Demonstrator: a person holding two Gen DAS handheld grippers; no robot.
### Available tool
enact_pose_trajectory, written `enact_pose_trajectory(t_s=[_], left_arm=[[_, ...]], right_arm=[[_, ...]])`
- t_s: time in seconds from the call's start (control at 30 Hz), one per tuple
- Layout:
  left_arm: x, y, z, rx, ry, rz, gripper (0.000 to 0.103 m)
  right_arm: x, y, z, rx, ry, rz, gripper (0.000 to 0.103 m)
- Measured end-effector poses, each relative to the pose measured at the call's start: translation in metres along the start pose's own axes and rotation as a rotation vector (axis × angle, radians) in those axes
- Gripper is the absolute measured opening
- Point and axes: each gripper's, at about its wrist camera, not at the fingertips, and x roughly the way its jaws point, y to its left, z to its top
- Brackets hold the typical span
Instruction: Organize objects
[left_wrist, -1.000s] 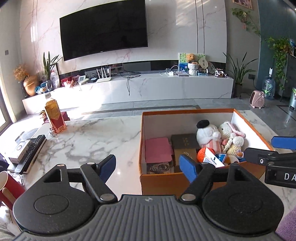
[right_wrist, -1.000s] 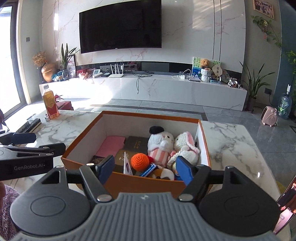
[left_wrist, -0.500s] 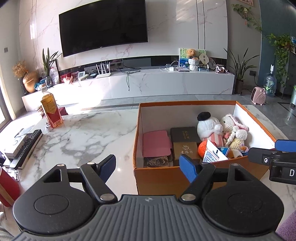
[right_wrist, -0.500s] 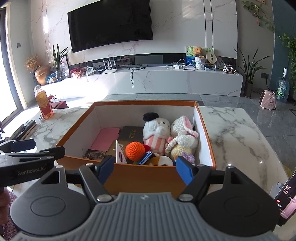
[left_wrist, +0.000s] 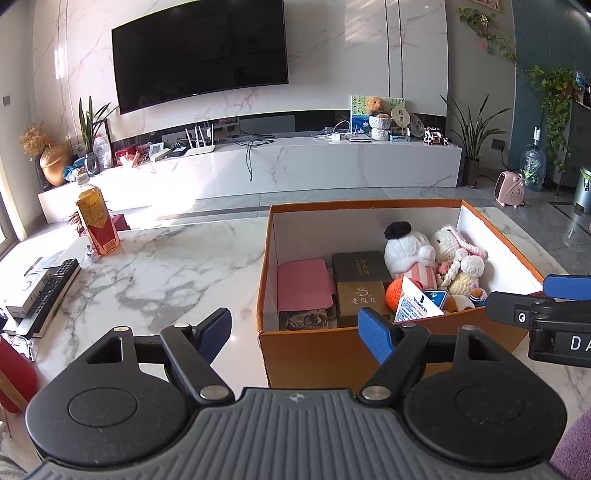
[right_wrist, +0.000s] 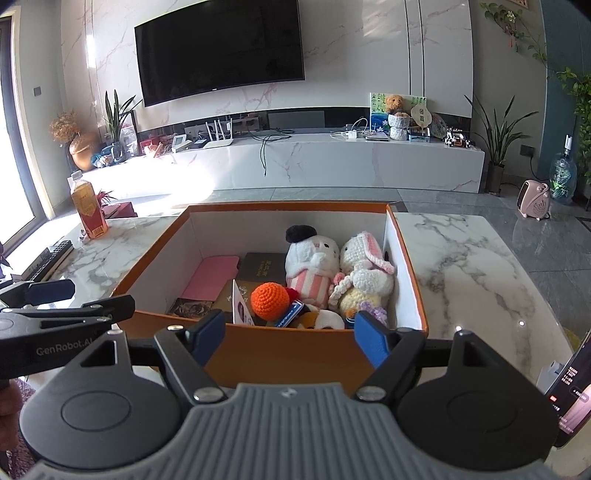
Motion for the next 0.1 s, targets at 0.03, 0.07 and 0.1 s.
enact_pose_trajectory(t_s=[0.03,0.07,0.1], left_arm=[[0.0001,0.0003,-0.0002,-0.001,0.001,-0.001,0.089],[0.0001,0.0004,-0.0003,-0.001,0.002,-0.001,0.089],[0.0001,0.0005,-0.0002,-0.001,0.002,-0.001,0.089]], right_arm=[[-0.0005,0.0003,0.0000,0.000,0.001,0.001,0.079],[-0.0004,0.0006,0.0000,-0.001,0.002,0.000,0.079],[-0.0006,0.0007,-0.0002,-0.001,0.003,0.000,0.079]])
